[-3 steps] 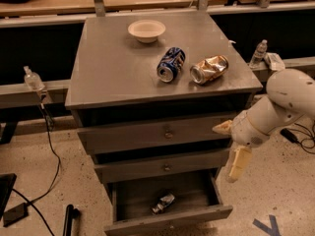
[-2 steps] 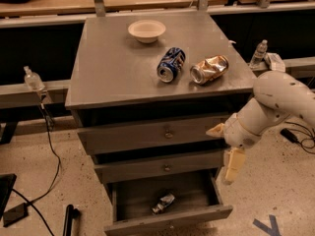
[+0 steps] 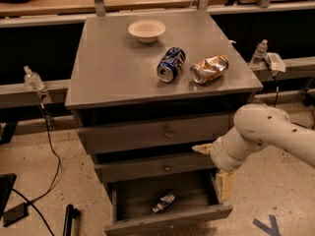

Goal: Pick redbull can from bottom drawer and place on counter

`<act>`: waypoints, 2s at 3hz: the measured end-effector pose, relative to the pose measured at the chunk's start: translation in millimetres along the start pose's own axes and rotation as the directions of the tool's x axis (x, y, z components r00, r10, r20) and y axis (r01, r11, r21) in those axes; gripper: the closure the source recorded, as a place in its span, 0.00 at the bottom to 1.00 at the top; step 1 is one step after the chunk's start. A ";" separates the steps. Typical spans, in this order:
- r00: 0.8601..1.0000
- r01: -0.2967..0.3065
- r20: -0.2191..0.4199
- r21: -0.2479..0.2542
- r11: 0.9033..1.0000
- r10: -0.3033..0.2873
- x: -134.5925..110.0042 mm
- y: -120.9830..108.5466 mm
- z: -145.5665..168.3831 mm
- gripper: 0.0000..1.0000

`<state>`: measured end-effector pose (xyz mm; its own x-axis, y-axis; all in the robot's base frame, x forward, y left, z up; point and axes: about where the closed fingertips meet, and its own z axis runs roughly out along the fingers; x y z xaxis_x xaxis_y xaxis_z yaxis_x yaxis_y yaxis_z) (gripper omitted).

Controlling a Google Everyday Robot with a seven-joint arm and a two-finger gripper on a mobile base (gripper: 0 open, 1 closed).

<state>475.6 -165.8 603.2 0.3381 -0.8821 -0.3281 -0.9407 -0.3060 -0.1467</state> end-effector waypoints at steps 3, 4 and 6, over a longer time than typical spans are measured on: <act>0.977 0.188 -0.099 0.002 0.982 -0.187 -3.2 -1.8 58.0 0.00; 0.942 0.318 -0.115 0.015 0.948 -0.315 9.2 -11.1 95.5 0.00; 0.902 0.416 -0.124 -0.003 0.909 -0.413 12.2 -15.2 118.4 0.00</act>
Offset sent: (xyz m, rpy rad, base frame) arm -0.0068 0.0164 -0.0268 -0.0788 -0.0583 0.0843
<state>497.4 -129.5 490.9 0.6898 -0.7141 -0.1195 -0.7150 -0.6459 -0.2675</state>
